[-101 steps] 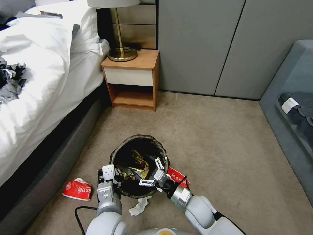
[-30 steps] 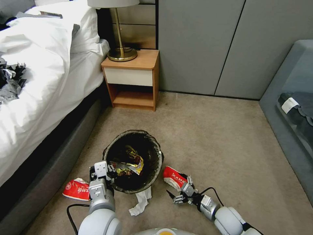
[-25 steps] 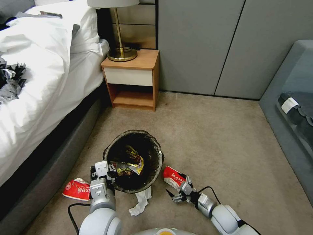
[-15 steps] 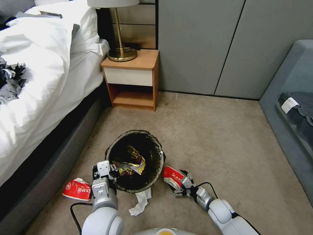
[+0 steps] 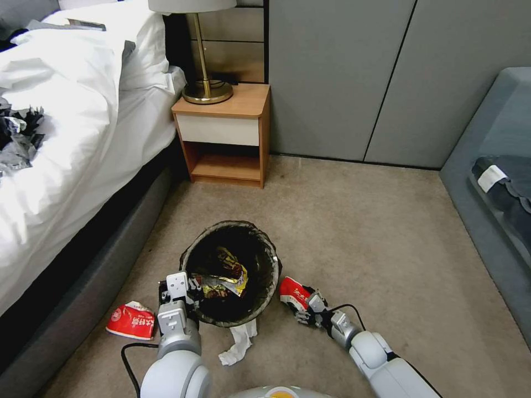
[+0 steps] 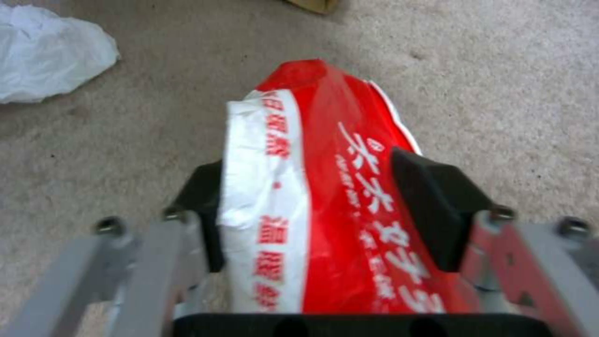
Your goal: Pick up the trash bin, then pick up the garbage from the floor and place it into the trash bin.
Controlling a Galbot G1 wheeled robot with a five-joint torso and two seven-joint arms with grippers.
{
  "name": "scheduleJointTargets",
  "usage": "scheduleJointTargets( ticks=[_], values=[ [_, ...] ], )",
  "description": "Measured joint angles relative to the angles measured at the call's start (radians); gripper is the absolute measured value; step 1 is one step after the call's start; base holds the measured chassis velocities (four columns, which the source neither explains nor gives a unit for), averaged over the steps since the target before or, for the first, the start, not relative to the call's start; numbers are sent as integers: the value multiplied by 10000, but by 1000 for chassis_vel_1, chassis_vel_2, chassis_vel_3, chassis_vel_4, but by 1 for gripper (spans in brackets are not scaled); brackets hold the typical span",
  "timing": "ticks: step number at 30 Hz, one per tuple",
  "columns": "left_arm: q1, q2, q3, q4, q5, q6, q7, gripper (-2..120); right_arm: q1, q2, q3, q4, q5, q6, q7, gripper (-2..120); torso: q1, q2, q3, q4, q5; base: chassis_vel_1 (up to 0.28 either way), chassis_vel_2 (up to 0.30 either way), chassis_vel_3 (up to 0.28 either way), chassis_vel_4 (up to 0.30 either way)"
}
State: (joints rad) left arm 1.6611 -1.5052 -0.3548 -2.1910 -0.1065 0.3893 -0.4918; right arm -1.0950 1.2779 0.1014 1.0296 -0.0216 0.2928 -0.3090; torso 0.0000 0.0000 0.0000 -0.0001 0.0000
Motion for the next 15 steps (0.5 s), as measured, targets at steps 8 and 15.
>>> scheduleJointTargets(
  ticks=[8,15],
  values=[
    [7,-3,31,0,53,5,0,0,-102,-63,16,160,18,103,140,24,0,0,0,0,0,0,0,0,0],
    [68,-18,73,0,130,-9,2,0,-170,-69,56,236,21,164,210,2,0,0,0,0,0,0,0,0,0]
  ],
)
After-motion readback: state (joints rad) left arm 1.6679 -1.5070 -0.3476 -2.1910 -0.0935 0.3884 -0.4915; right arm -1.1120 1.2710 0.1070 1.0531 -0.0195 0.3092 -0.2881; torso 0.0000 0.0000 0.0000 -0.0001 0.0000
